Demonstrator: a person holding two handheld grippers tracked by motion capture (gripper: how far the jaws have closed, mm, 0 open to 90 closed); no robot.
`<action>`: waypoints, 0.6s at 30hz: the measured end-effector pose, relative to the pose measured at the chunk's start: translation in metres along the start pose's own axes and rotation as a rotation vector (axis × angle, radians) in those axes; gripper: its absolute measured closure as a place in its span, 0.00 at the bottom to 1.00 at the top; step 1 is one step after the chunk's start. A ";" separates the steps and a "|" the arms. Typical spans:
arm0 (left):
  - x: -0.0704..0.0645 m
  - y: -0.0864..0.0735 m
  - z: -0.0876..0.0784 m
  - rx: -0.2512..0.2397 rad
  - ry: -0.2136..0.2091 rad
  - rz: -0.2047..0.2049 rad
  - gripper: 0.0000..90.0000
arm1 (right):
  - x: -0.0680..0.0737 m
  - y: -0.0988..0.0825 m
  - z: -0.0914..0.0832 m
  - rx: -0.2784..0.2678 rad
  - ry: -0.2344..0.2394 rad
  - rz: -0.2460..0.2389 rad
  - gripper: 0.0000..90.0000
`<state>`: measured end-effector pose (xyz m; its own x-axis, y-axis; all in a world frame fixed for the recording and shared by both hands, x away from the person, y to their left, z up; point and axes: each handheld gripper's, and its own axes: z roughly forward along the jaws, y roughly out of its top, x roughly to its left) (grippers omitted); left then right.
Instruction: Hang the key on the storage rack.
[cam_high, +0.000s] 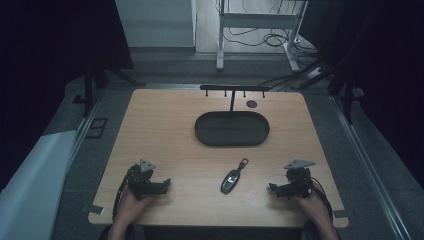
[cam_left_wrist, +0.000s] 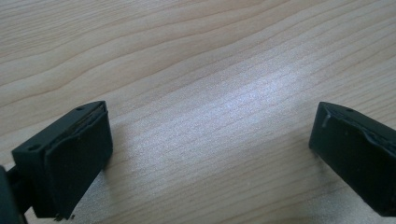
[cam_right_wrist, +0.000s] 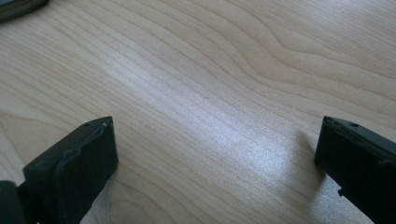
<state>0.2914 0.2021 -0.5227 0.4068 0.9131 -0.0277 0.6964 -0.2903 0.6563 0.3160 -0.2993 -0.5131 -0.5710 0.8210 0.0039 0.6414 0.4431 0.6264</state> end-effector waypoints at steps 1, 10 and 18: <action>0.000 0.000 0.000 0.000 0.000 0.000 0.00 | 0.000 0.000 0.000 -0.003 0.000 0.000 0.00; 0.000 0.000 0.000 0.000 0.000 0.000 0.00 | -0.001 -0.001 0.000 -0.012 0.003 -0.004 0.00; 0.000 0.000 0.000 0.000 -0.001 0.002 0.00 | -0.001 0.001 0.000 0.005 0.007 -0.003 0.00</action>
<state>0.2916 0.2022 -0.5227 0.4084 0.9124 -0.0274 0.6959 -0.2918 0.6562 0.3173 -0.3002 -0.5124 -0.5761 0.8173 0.0073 0.6423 0.4472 0.6225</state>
